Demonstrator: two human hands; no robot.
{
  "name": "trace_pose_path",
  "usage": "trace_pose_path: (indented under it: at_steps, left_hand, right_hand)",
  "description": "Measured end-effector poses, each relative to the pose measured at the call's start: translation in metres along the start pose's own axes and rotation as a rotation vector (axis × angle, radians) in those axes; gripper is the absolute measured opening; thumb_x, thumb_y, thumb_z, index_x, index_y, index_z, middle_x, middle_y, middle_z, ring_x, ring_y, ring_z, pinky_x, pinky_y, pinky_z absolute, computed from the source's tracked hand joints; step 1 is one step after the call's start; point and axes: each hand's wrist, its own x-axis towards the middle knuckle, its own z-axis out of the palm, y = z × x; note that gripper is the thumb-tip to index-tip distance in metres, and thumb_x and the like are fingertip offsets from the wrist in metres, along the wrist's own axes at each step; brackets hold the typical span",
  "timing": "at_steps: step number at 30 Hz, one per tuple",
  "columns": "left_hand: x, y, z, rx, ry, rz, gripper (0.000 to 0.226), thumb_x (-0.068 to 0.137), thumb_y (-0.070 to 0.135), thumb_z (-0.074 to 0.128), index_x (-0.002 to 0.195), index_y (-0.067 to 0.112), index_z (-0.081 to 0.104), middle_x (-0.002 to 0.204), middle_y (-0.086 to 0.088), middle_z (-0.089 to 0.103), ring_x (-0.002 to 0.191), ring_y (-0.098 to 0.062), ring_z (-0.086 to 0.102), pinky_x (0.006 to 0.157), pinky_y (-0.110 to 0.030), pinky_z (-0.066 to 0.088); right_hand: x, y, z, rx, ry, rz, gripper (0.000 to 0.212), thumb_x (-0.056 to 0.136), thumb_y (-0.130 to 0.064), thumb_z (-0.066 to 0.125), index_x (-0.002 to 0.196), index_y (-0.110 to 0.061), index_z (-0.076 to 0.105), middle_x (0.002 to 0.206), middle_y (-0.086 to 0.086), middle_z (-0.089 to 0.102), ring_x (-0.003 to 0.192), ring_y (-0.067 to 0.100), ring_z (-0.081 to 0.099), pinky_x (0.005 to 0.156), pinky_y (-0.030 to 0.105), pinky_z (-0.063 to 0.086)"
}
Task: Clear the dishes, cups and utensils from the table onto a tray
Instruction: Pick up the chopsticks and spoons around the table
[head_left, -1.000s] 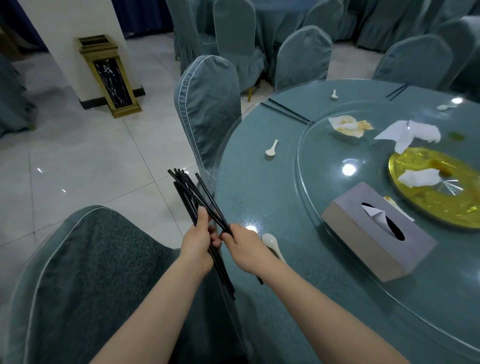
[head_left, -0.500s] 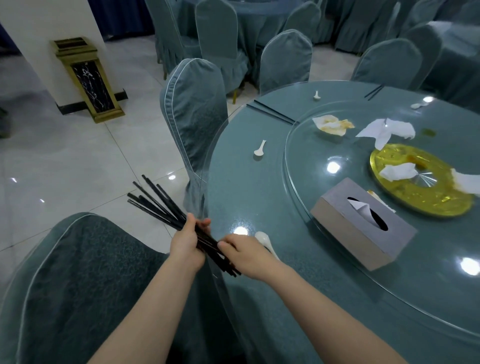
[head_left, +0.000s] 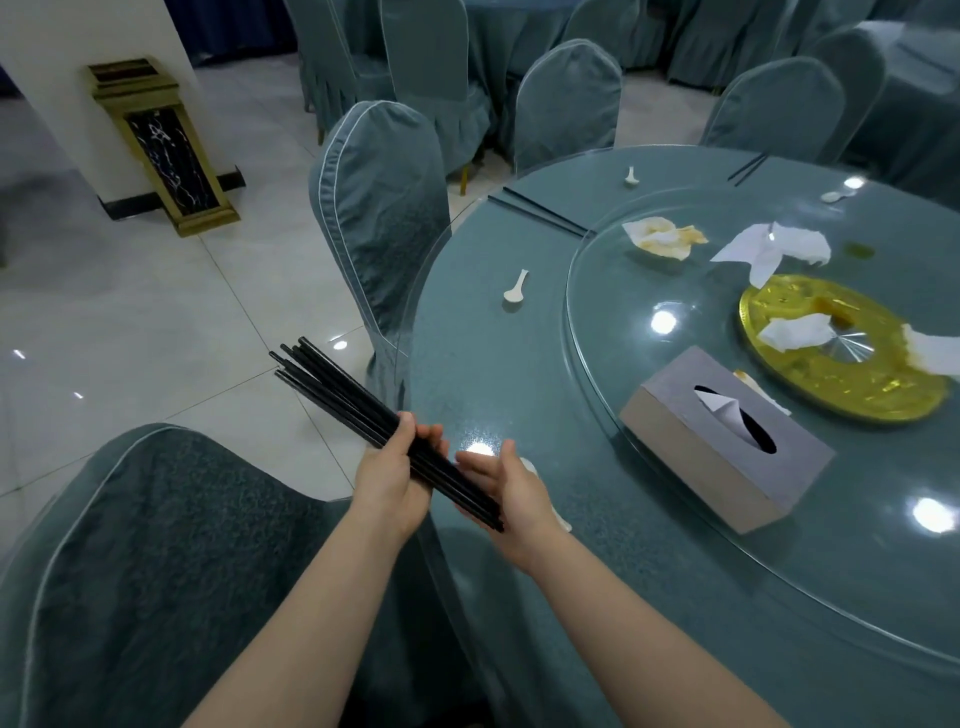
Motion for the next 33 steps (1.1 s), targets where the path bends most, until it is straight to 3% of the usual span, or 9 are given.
trace_pose_path:
  at_steps: [2,5,7,10,16,19,22,27,33]
  left_hand:
    - [0.001,0.004,-0.005,-0.022,0.039,0.003,0.022,0.096,0.019,0.054,0.075,0.012,0.052,0.048,0.004,0.050,0.049,-0.009,0.056,0.066,-0.030,0.050]
    - [0.000,0.010,-0.016,-0.043,0.081,-0.005,0.024,0.096,0.025,0.055,0.074,0.015,0.050,0.049,0.006,0.042,0.045,-0.009,0.044,0.061,-0.028,0.046]
    - [-0.003,0.014,-0.022,-0.023,0.095,0.003,0.023,0.096,0.029,0.053,0.076,0.017,0.050,0.049,0.007,0.039,0.044,-0.007,0.040,0.055,-0.025,0.043]
    - [-0.008,0.021,-0.031,0.023,0.099,0.021,0.023,0.096,0.034,0.053,0.079,0.018,0.052,0.047,0.009,0.036,0.041,-0.005,0.036,0.049,-0.022,0.038]
    - [-0.029,0.060,-0.065,0.031,0.103,0.102,0.024,0.096,0.031,0.052,0.078,0.016,0.054,0.047,0.009,0.033,0.040,-0.004,0.033,0.041,-0.019,0.036]
    - [-0.045,0.088,-0.086,-0.053,0.111,0.159,0.024,0.096,0.032,0.052,0.078,0.016,0.054,0.046,0.010,0.033,0.039,-0.004,0.033,0.040,-0.017,0.036]
    - [-0.065,0.117,-0.110,-0.152,0.101,0.203,0.025,0.094,0.035,0.053,0.076,0.017,0.054,0.045,0.011,0.034,0.037,-0.002,0.032,0.038,-0.015,0.033]
    - [-0.117,0.179,-0.174,-0.259,0.100,0.277,0.024,0.093,0.036,0.053,0.077,0.018,0.052,0.043,0.012,0.036,0.033,0.000,0.035,0.034,-0.012,0.032]
    - [-0.192,0.253,-0.296,-0.244,0.166,0.396,0.016,0.095,0.023,0.052,0.080,0.020,0.054,0.043,0.012,0.032,0.032,-0.001,0.030,0.032,-0.012,0.029]
  right_hand:
    - [0.003,0.002,-0.013,-0.112,0.060,-0.079,0.044,0.103,-0.036,0.032,0.102,-0.008,0.065,0.097,0.009,0.071,0.092,0.022,0.065,0.083,0.030,0.050]
    - [0.011,0.007,-0.047,-0.740,0.283,-0.322,0.009,0.092,-0.019,0.055,0.094,-0.017,0.064,0.087,-0.007,0.065,0.087,0.016,0.062,0.068,0.019,0.042]
    - [0.017,0.012,-0.069,-1.039,0.404,-0.360,0.015,0.087,-0.016,0.060,0.102,-0.018,0.062,0.094,-0.006,0.058,0.093,0.018,0.059,0.073,0.023,0.039]
    - [0.030,0.020,-0.088,-1.282,0.440,-0.374,0.037,0.087,-0.023,0.066,0.120,-0.013,0.054,0.115,0.006,0.052,0.109,0.025,0.051,0.091,0.032,0.041]
    - [0.045,0.029,-0.074,-1.566,0.347,-0.385,0.017,0.097,-0.021,0.046,0.106,-0.010,0.057,0.108,0.011,0.061,0.095,0.032,0.058,0.076,0.037,0.045]
    - [0.043,0.031,-0.040,-1.478,0.275,-0.461,0.015,0.094,-0.018,0.051,0.101,-0.009,0.061,0.093,0.009,0.066,0.090,0.033,0.060,0.070,0.034,0.041]
    - [0.033,0.035,0.008,-1.316,0.151,-0.492,0.008,0.092,-0.019,0.055,0.092,-0.013,0.060,0.073,-0.003,0.059,0.076,0.025,0.057,0.061,0.030,0.035]
    - [-0.008,0.050,0.107,-1.062,-0.062,-0.564,0.014,0.091,-0.012,0.056,0.081,-0.021,0.059,0.072,-0.002,0.068,0.069,0.018,0.065,0.068,0.033,0.053]
    - [-0.091,0.091,0.255,-0.845,-0.336,-0.607,0.011,0.095,-0.005,0.049,0.098,-0.012,0.057,0.079,0.008,0.068,0.061,0.007,0.065,0.056,0.015,0.051]
